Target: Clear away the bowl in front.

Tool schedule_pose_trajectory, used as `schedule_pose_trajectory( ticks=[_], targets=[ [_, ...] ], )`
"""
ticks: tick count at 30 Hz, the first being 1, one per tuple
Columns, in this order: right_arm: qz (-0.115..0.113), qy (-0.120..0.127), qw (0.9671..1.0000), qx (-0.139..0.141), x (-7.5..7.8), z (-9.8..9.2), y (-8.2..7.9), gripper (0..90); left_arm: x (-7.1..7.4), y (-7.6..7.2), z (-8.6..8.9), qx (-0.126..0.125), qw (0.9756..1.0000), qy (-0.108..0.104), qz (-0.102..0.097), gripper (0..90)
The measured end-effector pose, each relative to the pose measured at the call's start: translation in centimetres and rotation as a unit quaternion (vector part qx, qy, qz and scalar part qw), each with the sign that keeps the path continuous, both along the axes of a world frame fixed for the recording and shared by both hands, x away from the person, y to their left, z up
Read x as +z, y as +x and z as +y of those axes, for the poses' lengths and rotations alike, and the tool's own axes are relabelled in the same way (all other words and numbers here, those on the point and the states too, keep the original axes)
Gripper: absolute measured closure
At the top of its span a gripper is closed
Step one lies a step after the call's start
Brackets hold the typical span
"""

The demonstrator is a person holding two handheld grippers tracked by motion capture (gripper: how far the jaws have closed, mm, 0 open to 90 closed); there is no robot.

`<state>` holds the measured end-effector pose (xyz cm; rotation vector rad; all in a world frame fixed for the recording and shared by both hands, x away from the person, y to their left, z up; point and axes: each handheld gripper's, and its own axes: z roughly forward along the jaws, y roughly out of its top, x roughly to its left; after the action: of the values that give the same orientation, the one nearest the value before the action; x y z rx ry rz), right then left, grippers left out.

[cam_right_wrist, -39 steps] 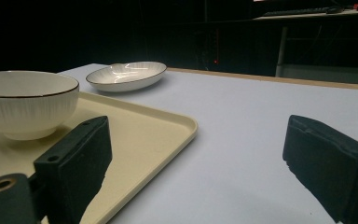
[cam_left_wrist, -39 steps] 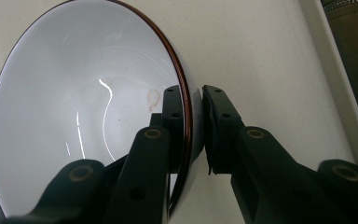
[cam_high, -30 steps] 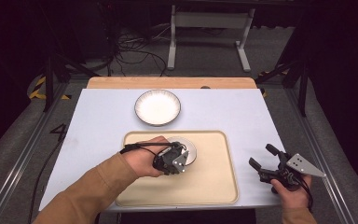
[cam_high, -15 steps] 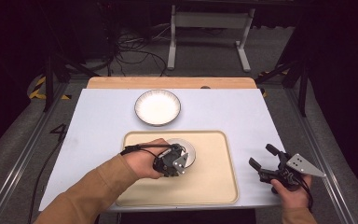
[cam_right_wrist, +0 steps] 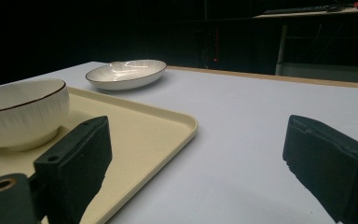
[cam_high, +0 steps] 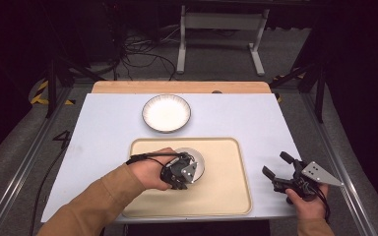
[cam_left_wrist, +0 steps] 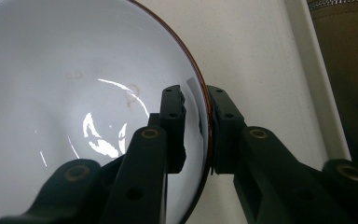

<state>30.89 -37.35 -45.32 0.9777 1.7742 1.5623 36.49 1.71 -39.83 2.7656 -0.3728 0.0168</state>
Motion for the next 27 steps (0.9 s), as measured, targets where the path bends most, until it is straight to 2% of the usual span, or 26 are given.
schedule_pose_trajectory(
  ticks=[7,14,18,23,26,27],
  targets=[
    [0.000,0.000,1.0000,0.000,0.0,0.0,0.0,8.7,0.3,0.0,0.5,0.030,0.9993,-0.015,0.017,67.6],
    [0.001,-0.001,1.0000,0.001,0.0,0.0,0.3,8.7,1.2,0.0,1.3,0.043,0.9979,-0.043,0.019,57.4],
    [0.001,-0.003,1.0000,0.004,0.0,0.1,0.5,8.7,1.9,-0.2,2.2,0.059,0.9963,-0.060,0.019,53.5],
    [0.003,-0.005,1.0000,0.006,0.0,0.0,0.7,8.6,2.7,-0.4,3.6,0.080,0.9925,-0.089,0.026,50.3],
    [0.005,-0.004,1.0000,0.006,0.1,0.0,0.8,8.6,3.1,-0.7,4.4,0.103,0.9883,-0.109,0.025,48.0],
    [0.004,-0.004,1.0000,0.007,0.1,-0.1,0.9,8.6,3.2,-0.7,4.7,0.112,0.9867,-0.117,0.020,47.9]
  ],
)
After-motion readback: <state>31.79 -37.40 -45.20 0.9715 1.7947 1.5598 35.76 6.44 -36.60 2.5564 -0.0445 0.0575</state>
